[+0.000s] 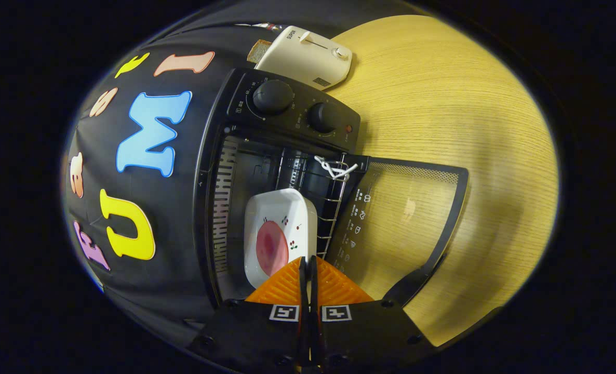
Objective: Open the toaster oven, put the food inside, and close the toaster oven door.
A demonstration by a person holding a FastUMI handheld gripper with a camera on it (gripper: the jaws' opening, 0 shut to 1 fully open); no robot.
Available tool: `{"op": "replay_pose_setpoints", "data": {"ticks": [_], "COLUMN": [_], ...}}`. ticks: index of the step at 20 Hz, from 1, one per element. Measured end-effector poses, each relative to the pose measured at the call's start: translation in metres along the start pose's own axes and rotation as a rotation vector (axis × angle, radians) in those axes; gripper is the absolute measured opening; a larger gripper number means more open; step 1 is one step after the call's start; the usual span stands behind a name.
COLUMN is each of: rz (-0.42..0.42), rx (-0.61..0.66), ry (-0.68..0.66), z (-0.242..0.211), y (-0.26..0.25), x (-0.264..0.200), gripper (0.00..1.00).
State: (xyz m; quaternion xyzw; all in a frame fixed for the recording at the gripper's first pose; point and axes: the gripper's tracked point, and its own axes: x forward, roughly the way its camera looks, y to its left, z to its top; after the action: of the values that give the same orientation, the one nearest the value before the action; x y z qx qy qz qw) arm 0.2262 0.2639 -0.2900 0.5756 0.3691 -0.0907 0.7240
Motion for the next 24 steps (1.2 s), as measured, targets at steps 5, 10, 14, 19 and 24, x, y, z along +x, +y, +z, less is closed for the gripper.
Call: {"op": "replay_pose_setpoints", "data": {"ticks": [5,10,14,19,24], "rz": [-0.008,0.010,0.074,0.177,0.184], "rx": [0.052,0.076,0.071,-0.009,-0.200], "ry": [-0.033,-0.073,-0.042,0.006,0.043], "z": [0.005,0.007,-0.003,-0.019,-0.027], "y": [0.003,0.009,0.019,0.037,0.032], "x": [0.018,0.031,0.028,0.005,-0.026], "gripper": [0.02,0.03,0.10,0.73,0.97]}}
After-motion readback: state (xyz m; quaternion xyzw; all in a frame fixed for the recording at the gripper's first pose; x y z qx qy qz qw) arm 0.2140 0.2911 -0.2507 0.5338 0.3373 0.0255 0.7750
